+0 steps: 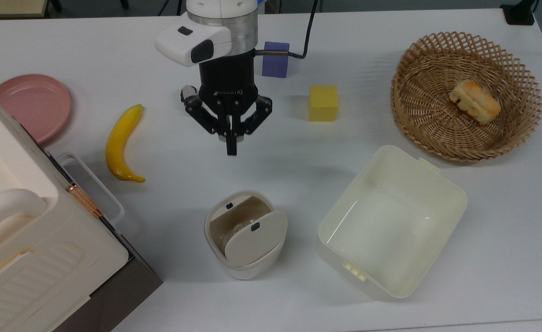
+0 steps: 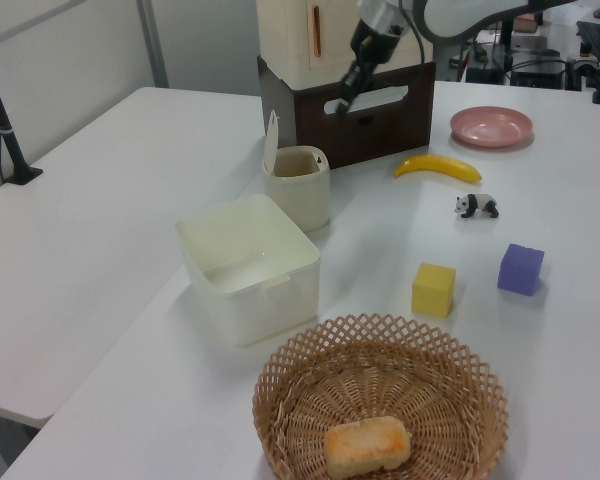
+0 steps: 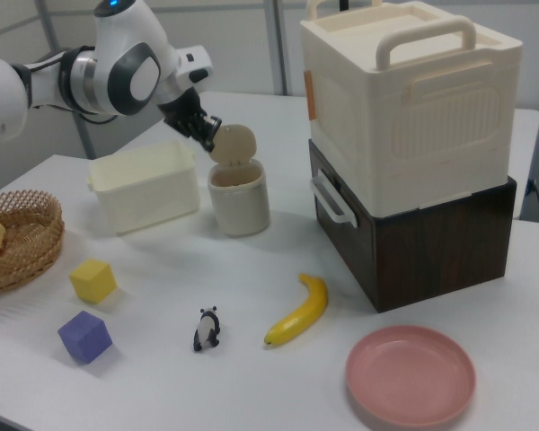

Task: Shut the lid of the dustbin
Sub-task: 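Move the gripper over the cream dustbin's raised flip lid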

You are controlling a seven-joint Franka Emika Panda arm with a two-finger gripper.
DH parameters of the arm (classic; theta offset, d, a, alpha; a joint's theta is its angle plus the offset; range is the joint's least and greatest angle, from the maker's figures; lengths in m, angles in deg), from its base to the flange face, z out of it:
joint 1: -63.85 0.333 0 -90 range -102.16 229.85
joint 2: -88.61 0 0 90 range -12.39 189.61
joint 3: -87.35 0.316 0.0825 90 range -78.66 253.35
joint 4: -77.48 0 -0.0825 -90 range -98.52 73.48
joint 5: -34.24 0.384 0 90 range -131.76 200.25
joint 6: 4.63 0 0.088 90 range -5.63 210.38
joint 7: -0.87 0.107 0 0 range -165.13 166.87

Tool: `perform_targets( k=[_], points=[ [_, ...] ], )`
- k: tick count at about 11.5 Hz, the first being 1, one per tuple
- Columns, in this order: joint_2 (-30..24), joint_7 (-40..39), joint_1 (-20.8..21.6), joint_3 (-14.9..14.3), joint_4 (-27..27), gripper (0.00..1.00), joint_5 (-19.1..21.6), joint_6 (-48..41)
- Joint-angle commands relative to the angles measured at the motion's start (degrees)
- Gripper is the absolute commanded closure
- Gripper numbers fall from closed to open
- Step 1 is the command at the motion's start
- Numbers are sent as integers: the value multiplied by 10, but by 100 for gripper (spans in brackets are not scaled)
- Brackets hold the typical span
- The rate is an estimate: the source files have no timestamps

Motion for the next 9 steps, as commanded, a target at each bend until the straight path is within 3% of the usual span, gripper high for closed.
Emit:
perform_targets(
  k=[1,9],
  points=[
    [61,-4,3,-2,76,98,11,59],
    [124,18,25,-3,89,98,8,249]
  ],
)
